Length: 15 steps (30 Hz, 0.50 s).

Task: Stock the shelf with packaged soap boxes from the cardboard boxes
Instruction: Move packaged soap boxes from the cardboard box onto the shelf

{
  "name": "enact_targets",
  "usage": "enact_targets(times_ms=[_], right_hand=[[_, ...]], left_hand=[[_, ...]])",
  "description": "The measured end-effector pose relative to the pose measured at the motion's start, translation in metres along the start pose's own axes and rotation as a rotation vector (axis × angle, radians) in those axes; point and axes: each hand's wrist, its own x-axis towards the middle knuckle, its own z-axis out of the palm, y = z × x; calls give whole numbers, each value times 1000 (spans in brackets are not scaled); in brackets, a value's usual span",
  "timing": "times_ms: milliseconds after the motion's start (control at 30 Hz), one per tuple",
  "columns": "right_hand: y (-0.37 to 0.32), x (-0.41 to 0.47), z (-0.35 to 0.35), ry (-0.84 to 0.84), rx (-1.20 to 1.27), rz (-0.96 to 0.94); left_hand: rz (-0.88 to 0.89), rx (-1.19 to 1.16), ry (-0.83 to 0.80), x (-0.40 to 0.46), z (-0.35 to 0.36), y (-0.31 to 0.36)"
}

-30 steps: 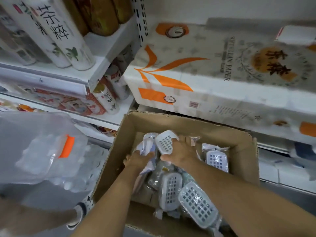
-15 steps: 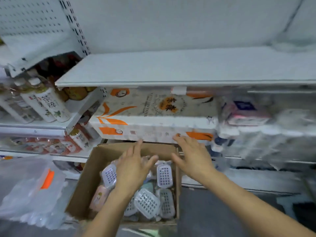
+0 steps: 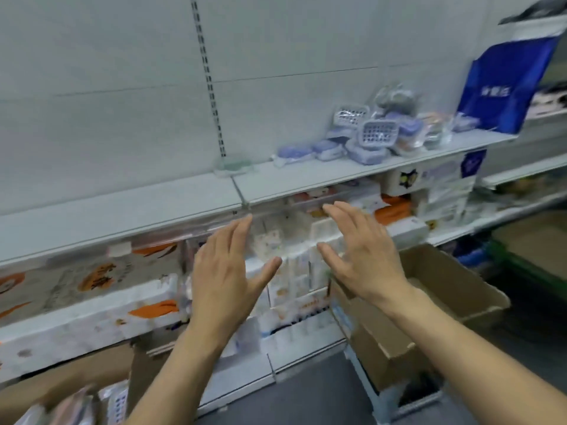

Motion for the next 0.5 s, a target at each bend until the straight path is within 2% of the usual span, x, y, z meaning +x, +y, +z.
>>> enact_targets(times_ms=[233, 500], right_hand=[[137, 2, -71, 94, -110, 153], [295, 47, -115, 112, -193, 196]], left_hand=[[182, -68, -29, 81, 66, 129], [257, -176, -26, 178, 165, 253]])
